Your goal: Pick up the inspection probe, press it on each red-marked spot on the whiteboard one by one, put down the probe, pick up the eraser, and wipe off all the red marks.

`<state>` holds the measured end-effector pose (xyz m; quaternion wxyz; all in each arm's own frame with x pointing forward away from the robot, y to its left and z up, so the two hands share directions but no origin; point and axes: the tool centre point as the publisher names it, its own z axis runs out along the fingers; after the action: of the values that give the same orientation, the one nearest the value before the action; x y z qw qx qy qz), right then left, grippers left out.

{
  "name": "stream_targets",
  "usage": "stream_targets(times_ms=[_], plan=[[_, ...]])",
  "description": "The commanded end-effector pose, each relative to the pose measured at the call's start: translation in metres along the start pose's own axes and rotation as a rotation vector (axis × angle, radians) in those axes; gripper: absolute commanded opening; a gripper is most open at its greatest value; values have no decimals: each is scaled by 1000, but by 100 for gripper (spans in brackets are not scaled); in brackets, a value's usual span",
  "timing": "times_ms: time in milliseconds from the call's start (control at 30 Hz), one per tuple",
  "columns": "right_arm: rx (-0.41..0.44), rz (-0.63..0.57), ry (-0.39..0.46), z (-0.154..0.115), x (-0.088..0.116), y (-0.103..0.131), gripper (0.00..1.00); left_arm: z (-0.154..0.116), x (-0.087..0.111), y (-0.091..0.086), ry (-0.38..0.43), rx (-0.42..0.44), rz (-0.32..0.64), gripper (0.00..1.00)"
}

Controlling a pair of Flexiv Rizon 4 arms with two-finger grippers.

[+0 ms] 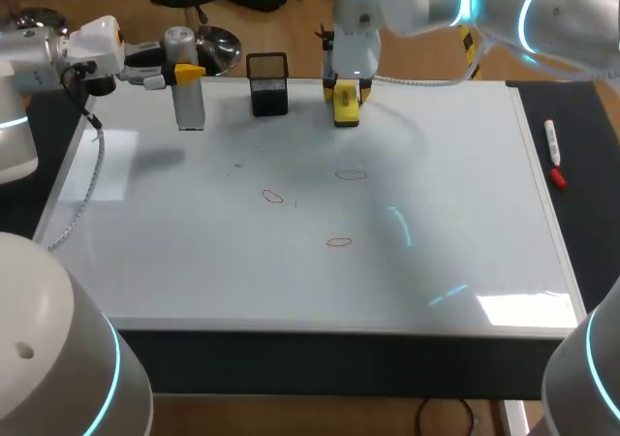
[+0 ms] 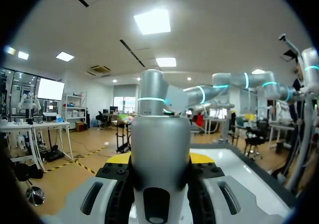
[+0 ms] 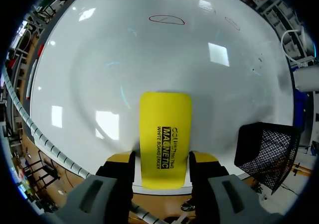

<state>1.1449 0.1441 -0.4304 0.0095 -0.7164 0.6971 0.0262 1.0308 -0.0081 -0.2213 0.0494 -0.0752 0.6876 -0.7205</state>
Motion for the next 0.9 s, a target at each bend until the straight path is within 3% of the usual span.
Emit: stream_targets(times_ms=[33, 100, 467, 900], plan=[[-10, -1, 9, 3, 1, -3, 23, 0, 1, -1, -3, -1, 1, 0], [-16, -3, 18, 2, 3, -3, 0, 0, 1, -1, -3, -1, 1, 0], [-50, 79, 41, -21, 11, -8, 0, 0, 1, -1, -3, -1, 1, 0], [-40, 289, -34, -75, 29, -21, 0, 0, 1, -1, -3, -1, 1, 0]])
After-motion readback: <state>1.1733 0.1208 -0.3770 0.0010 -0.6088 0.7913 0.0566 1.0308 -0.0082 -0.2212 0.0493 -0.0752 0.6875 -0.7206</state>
